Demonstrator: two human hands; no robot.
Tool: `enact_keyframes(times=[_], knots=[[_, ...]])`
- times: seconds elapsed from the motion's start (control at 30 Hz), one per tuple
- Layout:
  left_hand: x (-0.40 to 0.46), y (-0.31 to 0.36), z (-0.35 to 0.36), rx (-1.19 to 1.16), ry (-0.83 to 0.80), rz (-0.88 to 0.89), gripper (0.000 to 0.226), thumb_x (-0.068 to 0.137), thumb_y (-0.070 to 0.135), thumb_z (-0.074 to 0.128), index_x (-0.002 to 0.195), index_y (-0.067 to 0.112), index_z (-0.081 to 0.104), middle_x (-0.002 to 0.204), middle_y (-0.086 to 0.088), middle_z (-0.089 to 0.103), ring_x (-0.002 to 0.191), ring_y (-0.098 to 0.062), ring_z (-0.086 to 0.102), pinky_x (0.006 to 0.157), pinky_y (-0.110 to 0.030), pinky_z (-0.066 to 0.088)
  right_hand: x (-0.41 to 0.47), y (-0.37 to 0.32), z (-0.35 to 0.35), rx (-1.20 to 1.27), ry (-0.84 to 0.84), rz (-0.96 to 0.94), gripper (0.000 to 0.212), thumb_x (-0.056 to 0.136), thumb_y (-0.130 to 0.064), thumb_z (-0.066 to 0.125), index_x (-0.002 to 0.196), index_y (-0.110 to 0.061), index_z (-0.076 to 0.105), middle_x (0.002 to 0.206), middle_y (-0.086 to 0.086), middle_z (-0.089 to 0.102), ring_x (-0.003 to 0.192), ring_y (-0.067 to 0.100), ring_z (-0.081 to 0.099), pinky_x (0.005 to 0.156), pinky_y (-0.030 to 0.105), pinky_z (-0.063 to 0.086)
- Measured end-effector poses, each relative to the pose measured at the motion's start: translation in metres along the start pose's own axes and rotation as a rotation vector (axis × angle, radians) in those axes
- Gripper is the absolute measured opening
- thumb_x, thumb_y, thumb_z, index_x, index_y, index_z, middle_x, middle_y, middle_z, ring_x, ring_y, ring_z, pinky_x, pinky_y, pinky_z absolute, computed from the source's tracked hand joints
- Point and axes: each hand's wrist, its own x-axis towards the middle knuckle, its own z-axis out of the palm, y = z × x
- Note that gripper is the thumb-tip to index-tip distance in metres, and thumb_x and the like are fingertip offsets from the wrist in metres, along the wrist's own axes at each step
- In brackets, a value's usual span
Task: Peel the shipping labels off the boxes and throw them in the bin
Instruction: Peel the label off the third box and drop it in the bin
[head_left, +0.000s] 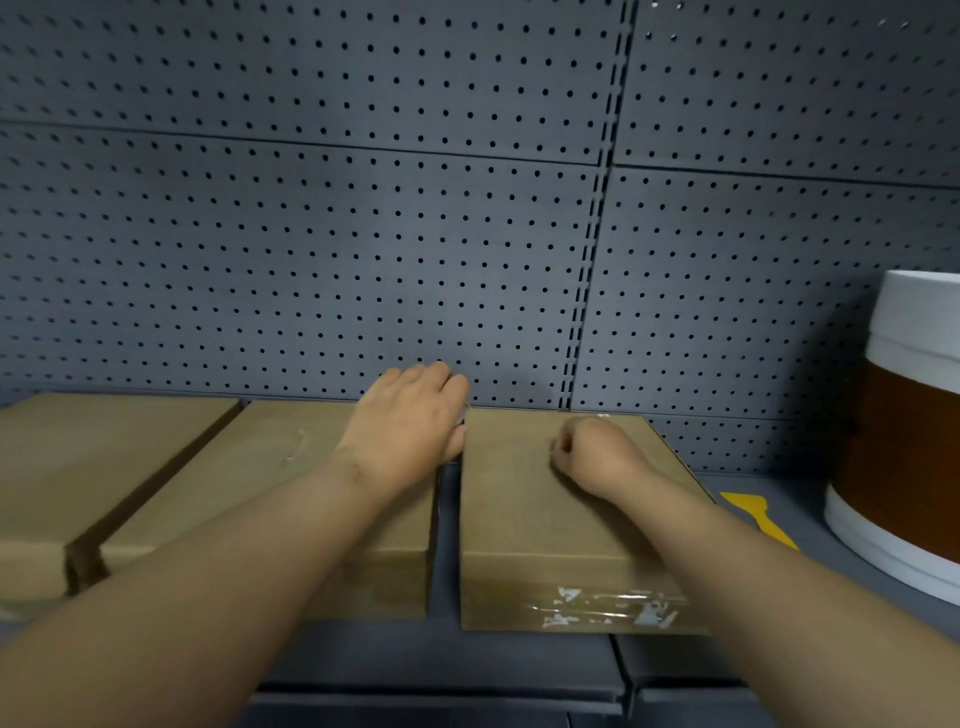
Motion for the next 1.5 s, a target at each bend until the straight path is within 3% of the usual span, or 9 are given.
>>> enact_keyframes(times=[0.13,0.27,0.57,0.77,1.0,1.17,1.3,1.4,1.5], knots=[[0.002,0.003,-0.002,-0.031,0.009,0.005,0.027,0.091,0.035,0.047,0.109,0.015,0.050,0.107,-0.002,0.055,0.098,-0.020,0.053,0.088,-0.033,0.042,-0.029,-0.001,-0.003,0.045,0.003,-0.236,0.017,0.089,-0.021,0.052,0.089,-0.009,0.064,0.100,0.007,0.063,0.093,0.021,0.057,0.088,0.031,0.046],[0.008,0.011,-0.004,-0.047,0.017,0.012,0.026,0.089,0.034,0.048,0.105,0.014,0.052,0.104,-0.002,0.056,0.096,-0.021,0.054,0.084,-0.032,0.041,-0.055,0.000,-0.007,0.077,-0.089,-0.429,0.005,0.084,-0.024,0.060,0.085,-0.021,0.064,0.091,-0.010,0.055,0.085,0.005,0.050,0.077,0.015,0.032],[0.035,0.051,-0.018,-0.215,0.038,0.063,0.027,0.090,0.030,0.050,0.107,0.010,0.056,0.108,-0.005,0.056,0.096,-0.022,0.053,0.089,-0.034,0.041,-0.058,0.077,-0.050,-0.028,0.097,-0.066,0.014,0.086,-0.020,0.056,0.084,-0.010,0.065,0.090,0.004,0.062,0.086,0.020,0.058,0.076,0.029,0.043],[0.081,0.106,-0.038,-0.330,0.086,0.113,0.028,0.090,0.029,0.054,0.107,0.006,0.057,0.113,-0.007,0.052,0.092,-0.027,0.054,0.083,-0.035,0.044,-0.065,0.101,-0.120,0.052,0.258,-0.132,0.010,0.085,-0.019,0.060,0.075,-0.021,0.059,0.074,-0.013,0.046,0.075,0.011,0.051,0.067,0.020,0.034],[0.164,0.186,-0.077,-0.470,0.249,0.166,0.022,0.091,0.026,0.056,0.098,0.005,0.057,0.101,-0.007,0.048,0.082,-0.026,0.052,0.070,-0.034,0.043,-0.076,0.157,-0.226,0.026,0.509,-0.159,0.010,0.087,-0.026,0.060,0.077,-0.025,0.057,0.085,-0.003,0.056,0.080,0.013,0.051,0.069,0.024,0.035],[0.224,0.248,-0.101,-0.524,0.403,0.192,0.024,0.090,0.028,0.059,0.092,0.004,0.061,0.097,-0.001,0.039,0.079,-0.021,0.047,0.072,-0.033,0.044,-0.068,0.216,-0.285,0.064,0.654,-0.053,0.011,0.087,-0.027,0.059,0.077,-0.022,0.060,0.077,-0.008,0.056,0.069,0.007,0.051,0.056,0.018,0.036],[0.263,0.295,-0.113,-0.521,0.494,0.184,0.026,0.088,0.028,0.061,0.092,0.003,0.064,0.098,-0.007,0.047,0.089,-0.024,0.048,0.075,-0.033,0.041,-0.055,0.263,-0.313,0.125,0.662,0.022,0.013,0.088,-0.027,0.058,0.077,-0.019,0.061,0.071,-0.010,0.057,0.061,0.005,0.051,0.049,0.020,0.036],[0.282,0.321,-0.115,-0.486,0.424,0.212,0.025,0.090,0.027,0.058,0.093,0.002,0.065,0.098,-0.010,0.055,0.095,-0.029,0.052,0.081,-0.038,0.042,-0.046,0.288,-0.322,0.105,0.622,0.025,0.017,0.088,-0.028,0.058,0.072,-0.024,0.059,0.070,-0.010,0.058,0.059,0.007,0.051,0.047,0.021,0.036],[0.299,0.342,-0.110,-0.408,0.334,0.201,0.030,0.091,0.024,0.056,0.066,0.010,0.048,0.081,-0.006,0.048,0.078,-0.027,0.048,0.071,-0.034,0.037,-0.040,0.312,-0.327,0.093,0.582,0.005,0.016,0.088,-0.029,0.058,0.074,-0.021,0.061,0.069,-0.010,0.058,0.058,0.008,0.052,0.046,0.021,0.036]])
